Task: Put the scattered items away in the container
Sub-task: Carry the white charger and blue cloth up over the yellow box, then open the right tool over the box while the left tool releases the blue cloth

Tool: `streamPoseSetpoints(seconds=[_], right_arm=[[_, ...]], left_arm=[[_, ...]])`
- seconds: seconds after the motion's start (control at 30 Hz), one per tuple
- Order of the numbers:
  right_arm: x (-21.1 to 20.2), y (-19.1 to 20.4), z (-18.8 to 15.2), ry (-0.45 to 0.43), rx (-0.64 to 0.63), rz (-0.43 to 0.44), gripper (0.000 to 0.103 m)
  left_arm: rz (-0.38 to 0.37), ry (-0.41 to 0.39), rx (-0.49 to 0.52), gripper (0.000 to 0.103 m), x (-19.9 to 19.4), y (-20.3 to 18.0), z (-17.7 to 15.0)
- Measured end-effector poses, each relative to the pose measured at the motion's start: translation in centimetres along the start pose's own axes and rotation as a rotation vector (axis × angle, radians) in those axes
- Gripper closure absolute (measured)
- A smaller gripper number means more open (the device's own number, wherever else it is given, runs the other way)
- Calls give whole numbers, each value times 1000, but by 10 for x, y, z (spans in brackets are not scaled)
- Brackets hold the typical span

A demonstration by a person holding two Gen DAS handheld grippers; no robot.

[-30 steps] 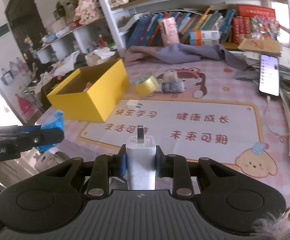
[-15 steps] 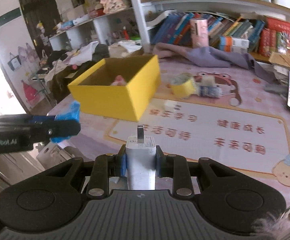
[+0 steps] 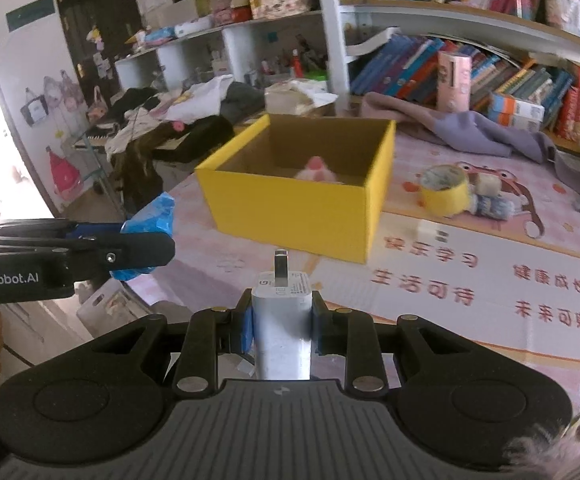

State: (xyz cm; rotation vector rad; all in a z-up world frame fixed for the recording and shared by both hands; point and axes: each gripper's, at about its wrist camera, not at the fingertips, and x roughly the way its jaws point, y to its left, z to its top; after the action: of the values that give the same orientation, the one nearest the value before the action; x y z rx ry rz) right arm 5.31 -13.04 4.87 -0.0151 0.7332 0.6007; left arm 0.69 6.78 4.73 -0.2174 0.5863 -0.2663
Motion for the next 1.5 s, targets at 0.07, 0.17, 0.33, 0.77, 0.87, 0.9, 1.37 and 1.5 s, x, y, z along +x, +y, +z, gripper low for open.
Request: streamPoseSetpoints(seconds=[0.07, 0.17, 0.33, 0.77, 0.87, 0.9, 1.37, 1.5], right_arm=[[3, 10, 4, -3, -22, -8, 79], [9, 22, 12, -18, -49, -21, 79], [24, 26, 35, -46, -87, -17, 79], [112, -28, 144, -183, -132, 2, 79], [149, -48, 162, -152, -138, -1, 78], [162, -54, 166, -137, -138, -3, 78], [301, -114, 184, 137, -274, -27, 78], [305, -117, 186, 140, -301, -23, 78]], left_arm=[[3, -8, -11, 67, -2, 11, 0], [14, -15, -19, 67, 0, 26, 1], [43, -74, -5, 67, 6, 41, 20], [163, -122, 89, 67, 108, 58, 116], [213, -61, 133, 67, 150, 64, 130], [231, -36, 143, 67, 165, 66, 133], [360, 263, 250, 67, 291, 74, 133], [373, 288, 246, 64, 301, 76, 130]])
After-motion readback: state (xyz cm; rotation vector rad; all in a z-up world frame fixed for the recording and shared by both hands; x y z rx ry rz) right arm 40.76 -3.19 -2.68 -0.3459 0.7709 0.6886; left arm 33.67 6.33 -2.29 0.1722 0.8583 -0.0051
